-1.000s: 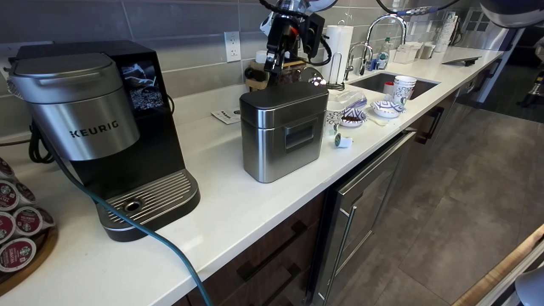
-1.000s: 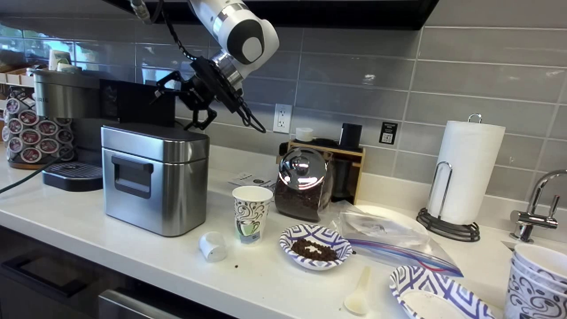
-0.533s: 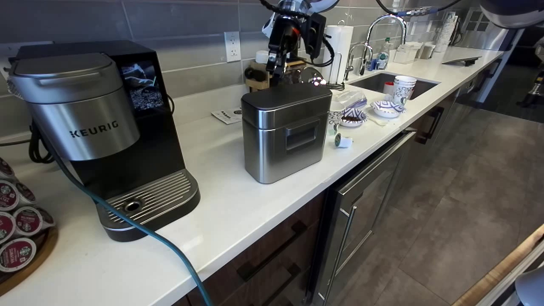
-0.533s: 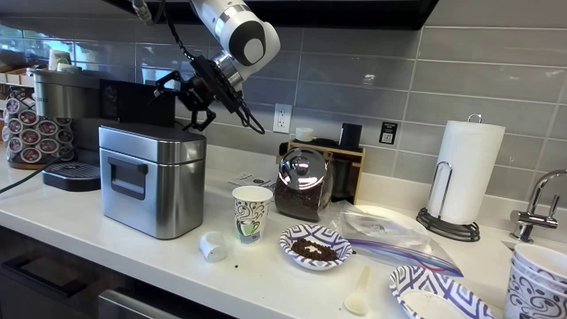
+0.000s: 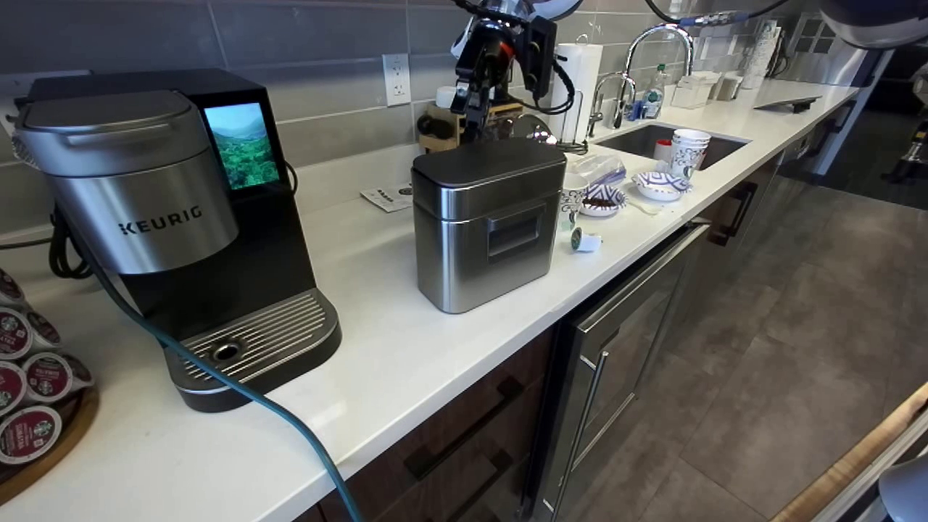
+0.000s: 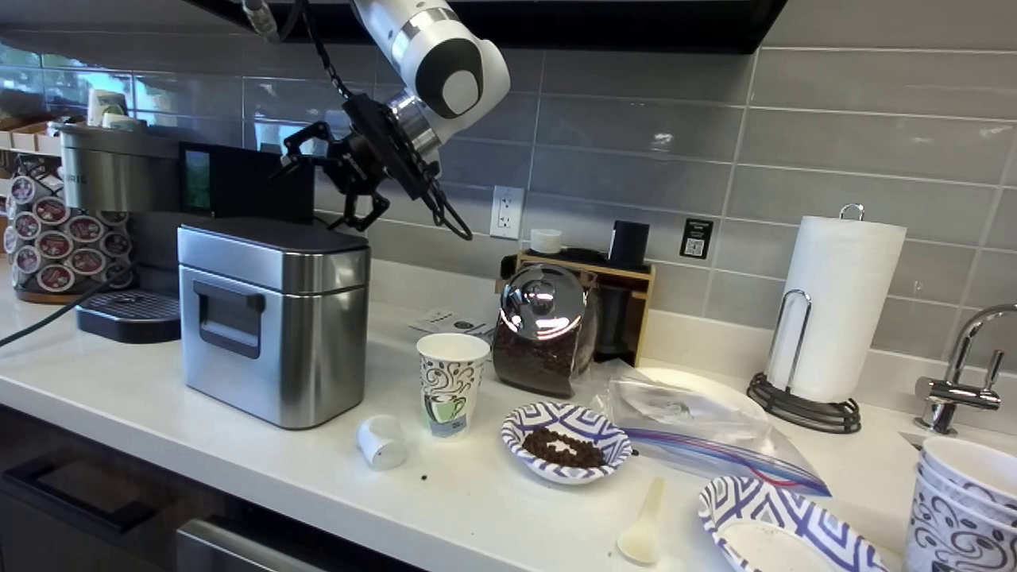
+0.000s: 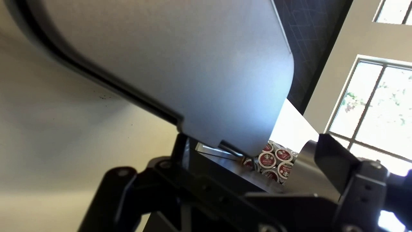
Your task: Open the lid on the bin
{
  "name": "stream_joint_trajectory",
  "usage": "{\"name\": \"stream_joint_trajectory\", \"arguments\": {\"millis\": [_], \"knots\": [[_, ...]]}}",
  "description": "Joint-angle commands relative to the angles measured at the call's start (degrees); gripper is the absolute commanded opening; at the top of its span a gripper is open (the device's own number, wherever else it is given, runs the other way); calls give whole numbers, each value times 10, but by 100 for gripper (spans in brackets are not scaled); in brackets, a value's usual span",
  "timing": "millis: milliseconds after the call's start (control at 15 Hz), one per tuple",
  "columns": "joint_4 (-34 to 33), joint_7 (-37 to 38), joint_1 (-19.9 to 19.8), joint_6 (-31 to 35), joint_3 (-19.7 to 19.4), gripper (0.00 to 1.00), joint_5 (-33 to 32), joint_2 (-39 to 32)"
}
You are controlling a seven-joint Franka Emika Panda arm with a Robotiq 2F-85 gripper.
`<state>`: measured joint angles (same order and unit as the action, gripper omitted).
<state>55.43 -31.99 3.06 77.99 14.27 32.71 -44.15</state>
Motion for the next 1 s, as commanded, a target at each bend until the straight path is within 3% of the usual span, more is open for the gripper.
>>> {"name": "stream_joint_trajectory", "arguments": {"millis": [0,933], "knots": [[-14,18,-9,-27,9,100,23,-5],[-44,50,-12,-124,18,100,59,-3]]}}
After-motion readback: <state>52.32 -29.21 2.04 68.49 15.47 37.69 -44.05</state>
